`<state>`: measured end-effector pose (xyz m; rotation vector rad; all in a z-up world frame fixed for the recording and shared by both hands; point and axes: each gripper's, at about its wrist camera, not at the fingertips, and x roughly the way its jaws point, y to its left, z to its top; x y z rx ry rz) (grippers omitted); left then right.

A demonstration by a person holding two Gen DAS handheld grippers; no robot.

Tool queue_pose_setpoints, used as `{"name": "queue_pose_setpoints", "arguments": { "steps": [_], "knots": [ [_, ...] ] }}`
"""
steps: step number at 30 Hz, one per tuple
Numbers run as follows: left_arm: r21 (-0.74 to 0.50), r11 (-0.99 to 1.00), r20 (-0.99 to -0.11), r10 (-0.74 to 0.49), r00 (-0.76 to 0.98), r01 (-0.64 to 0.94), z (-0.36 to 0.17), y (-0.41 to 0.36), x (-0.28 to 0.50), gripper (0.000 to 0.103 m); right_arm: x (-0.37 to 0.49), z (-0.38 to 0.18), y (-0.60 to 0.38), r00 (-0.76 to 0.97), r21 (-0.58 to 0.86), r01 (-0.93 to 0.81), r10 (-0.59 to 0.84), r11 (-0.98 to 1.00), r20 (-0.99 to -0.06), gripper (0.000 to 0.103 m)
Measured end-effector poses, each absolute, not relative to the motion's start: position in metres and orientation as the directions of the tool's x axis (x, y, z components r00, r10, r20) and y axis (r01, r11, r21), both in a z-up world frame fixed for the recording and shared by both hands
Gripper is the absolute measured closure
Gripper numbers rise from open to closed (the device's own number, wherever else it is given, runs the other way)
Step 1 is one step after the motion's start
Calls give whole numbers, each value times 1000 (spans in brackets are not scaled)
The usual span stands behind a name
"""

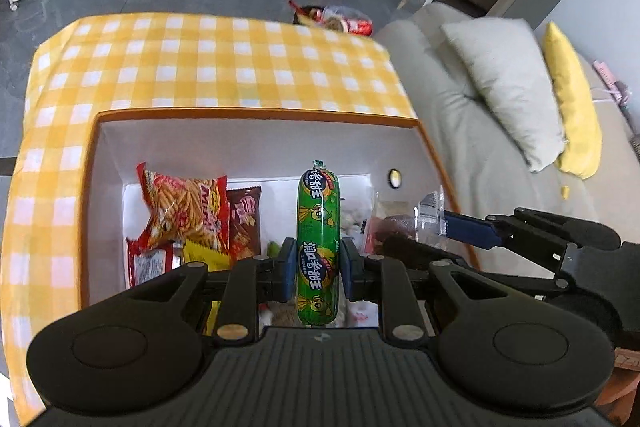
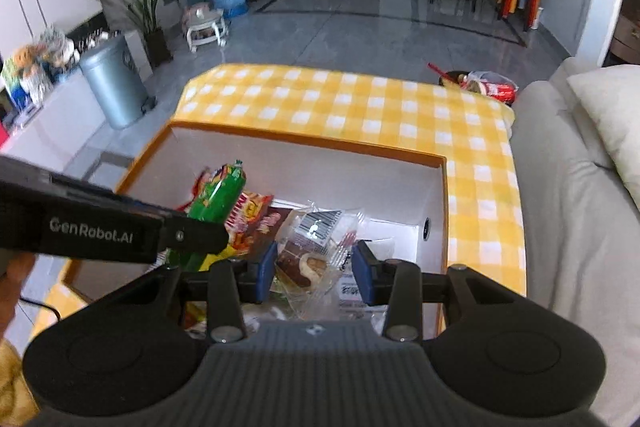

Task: Organize snacks
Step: 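Carry both held snacks up and lower them into the orange box, then open both grippers to release the snacks inside the box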

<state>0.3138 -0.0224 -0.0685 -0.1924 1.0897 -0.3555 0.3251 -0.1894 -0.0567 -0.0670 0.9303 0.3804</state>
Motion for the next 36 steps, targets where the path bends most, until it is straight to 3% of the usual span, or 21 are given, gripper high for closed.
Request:
{"name": "queue_pose_setpoints", "arguments": {
  "steps": [19,30,33,36],
  "knots": [
    [-309,944,-907,-328,265,113,-138,-31,377,79,386,-120,-163,387,82,-464,285,882,-877,64],
    [-342,936,-907,-352,233,84,-143,-33,383,77,382,-127,-168,365,92,-466,285,880,-886,52],
    [-344,935,-903,-354,245,82,-137,-32,380,70,380,-123,-169,370,88,-460,281,884,-886,48],
    [-333,939,-899,-344,270,86,-127,-30,374,57,379,-116,-172,375,100,-443,286,891,-882,38]
  ]
}}
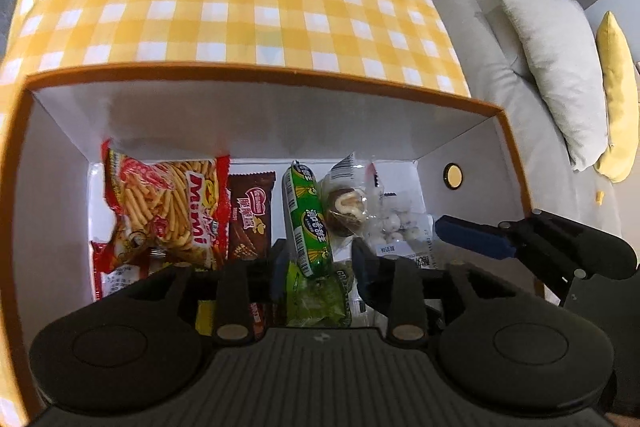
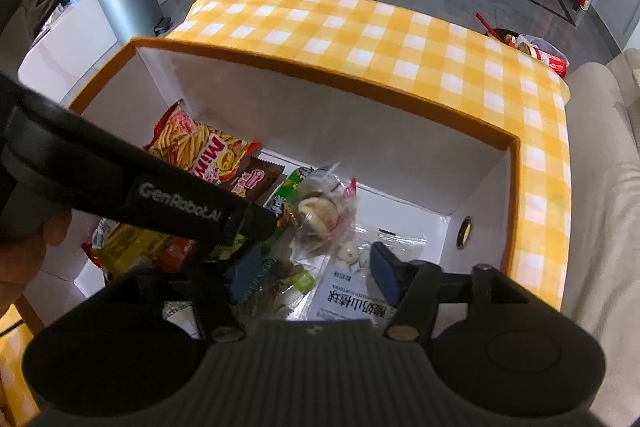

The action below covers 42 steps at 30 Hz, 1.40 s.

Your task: Organize snacks

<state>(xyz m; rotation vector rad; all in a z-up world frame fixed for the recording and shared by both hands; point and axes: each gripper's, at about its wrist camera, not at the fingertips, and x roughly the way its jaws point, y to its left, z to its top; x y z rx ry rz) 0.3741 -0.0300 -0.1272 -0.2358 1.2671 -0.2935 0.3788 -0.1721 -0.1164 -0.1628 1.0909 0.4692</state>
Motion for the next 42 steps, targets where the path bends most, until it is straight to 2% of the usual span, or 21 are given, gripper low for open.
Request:
{"name": "queue_pose_setpoints", "arguments": {
  "steps": [4,10,13,22,29,36,42],
  "knots": [
    [-311,945,-893,-327,309,102,-110,-28,365,41,375,-105,-176,380,111,-413,282,904,-881,28],
    [-221,963,-874,-265,408,152,-67,-25,345,30,361,-81,-176,399,108,-415,287,903,-871,27],
    [-173,969,-851,-237,468,176,-42,-23,329,29,350,-63,-175,420,91,-408,275,909,-865,21],
    [-57,969,-764,-197,615,240,15,-22,261,24,296,-13,-176,458,122,-358,288,926,-841,15],
    [38,974,-686,-136,715,221,33,-24,210,22,241,14,-178,493,101,-337,267,936,-828,7],
    [97,980,-599,-83,796,174,46,-23,168,16,198,30,-185,574,44,-300,217,953,-789,4],
    [78,990,-569,-55,821,121,45,-19,143,14,174,36,-201,625,72,-229,203,971,-753,4]
  ]
}}
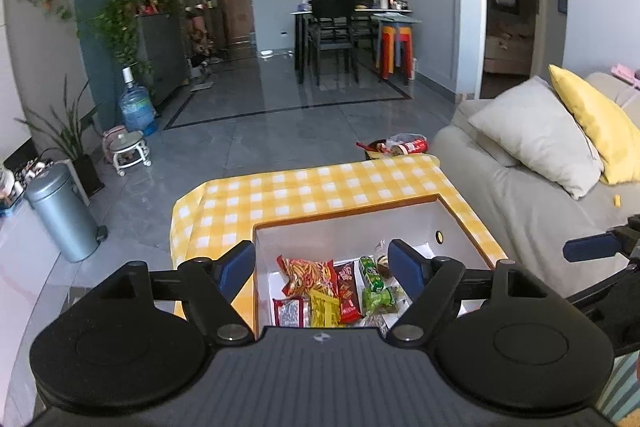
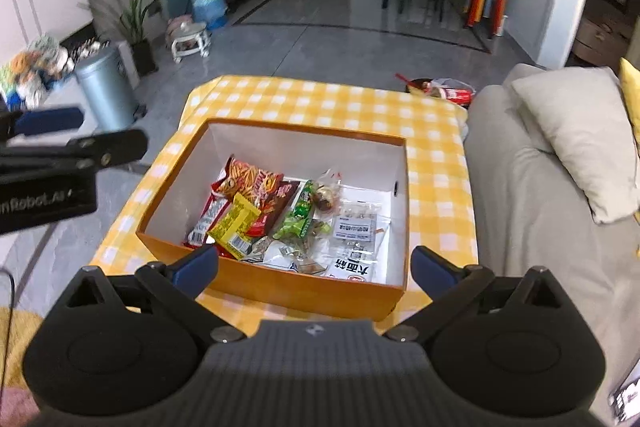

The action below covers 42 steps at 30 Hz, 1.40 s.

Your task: Organize snacks

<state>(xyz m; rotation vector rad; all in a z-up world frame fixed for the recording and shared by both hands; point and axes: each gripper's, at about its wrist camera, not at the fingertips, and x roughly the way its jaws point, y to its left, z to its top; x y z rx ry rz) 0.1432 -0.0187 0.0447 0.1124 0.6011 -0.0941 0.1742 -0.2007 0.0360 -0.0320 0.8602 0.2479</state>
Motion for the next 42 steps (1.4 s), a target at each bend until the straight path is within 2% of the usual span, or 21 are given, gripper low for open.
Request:
{"name": "queue_pose_setpoints", "arguments": {
  "steps": [7,15,35,42],
  "knots": [
    [123,990,-554,8,833,72,33,-19,123,14,143,39,-200,701,44,-204,177,978,-691,4],
    [113,992,-577,14,816,63,14,-18,108,13,118,33,-191,765,27,-193,168,981,-622,4],
    [155,988,-713,92,695,28,-21,-3,127,13,151,-16,-190,673,24,-162,128,987,-729,4],
    [153,988,-724,95,683,25,-23,-2,129,13,152,-18,-187,659,22,-172,131,985,-741,4]
  ]
}}
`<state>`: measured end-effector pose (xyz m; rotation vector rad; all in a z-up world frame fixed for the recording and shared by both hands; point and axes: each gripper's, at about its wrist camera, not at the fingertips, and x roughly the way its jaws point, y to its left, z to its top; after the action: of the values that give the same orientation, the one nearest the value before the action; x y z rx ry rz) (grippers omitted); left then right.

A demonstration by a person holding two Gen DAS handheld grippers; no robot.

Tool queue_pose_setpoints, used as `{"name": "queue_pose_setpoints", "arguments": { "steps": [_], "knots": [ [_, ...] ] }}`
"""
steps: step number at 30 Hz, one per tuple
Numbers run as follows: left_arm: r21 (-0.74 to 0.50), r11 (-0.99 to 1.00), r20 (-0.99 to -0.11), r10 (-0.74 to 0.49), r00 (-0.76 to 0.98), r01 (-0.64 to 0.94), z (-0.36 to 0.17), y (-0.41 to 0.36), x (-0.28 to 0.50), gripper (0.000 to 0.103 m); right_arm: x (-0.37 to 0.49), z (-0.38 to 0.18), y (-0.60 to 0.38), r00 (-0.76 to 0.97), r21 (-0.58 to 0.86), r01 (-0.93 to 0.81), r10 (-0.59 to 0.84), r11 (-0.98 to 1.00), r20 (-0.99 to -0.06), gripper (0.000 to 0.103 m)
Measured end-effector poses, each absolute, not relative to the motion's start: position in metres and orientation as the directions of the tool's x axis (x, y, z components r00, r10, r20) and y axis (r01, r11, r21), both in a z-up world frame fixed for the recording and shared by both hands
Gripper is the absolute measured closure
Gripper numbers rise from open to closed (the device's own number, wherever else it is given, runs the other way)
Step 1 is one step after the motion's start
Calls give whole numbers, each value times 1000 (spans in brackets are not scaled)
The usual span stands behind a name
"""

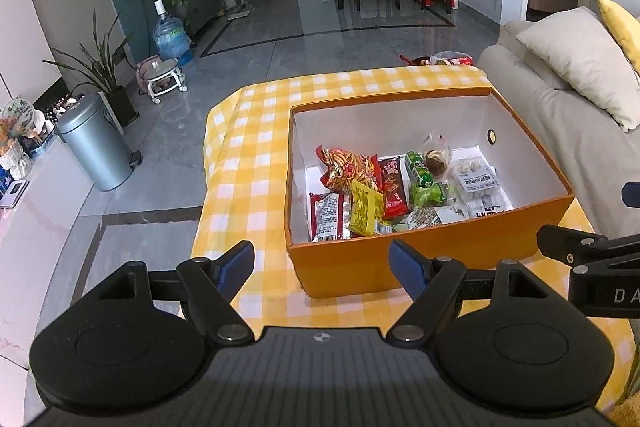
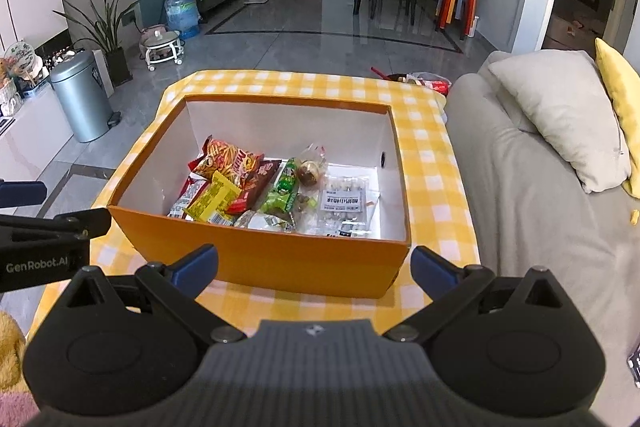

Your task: Organize snacks

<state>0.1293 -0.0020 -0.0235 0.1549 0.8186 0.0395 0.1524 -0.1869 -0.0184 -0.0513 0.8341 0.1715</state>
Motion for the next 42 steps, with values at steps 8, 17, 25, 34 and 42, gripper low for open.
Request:
{"name": "queue_pose_setpoints", "arguments": {
  "steps": [8,17,25,34,42],
  "knots": [
    [147,989,-726,98,680,14,-23,1,129,13,152,-17,-185,661,21,-173,132,985,-739,4],
    [139,990,-727,98,680,7,-22,2,129,13,149,-14,-180,662,19,-186,140,982,-737,4],
    [139,990,-727,97,680,8,-22,3,129,13,147,-13,-178,661,21,-190,143,982,-736,4],
    [138,990,-728,96,679,8,-22,3,129,13,146,-14,-176,657,19,-195,145,981,-740,4],
    [137,990,-728,98,679,5,-21,2,128,13,147,-16,-178,653,25,-190,146,981,-743,4]
  ]
}}
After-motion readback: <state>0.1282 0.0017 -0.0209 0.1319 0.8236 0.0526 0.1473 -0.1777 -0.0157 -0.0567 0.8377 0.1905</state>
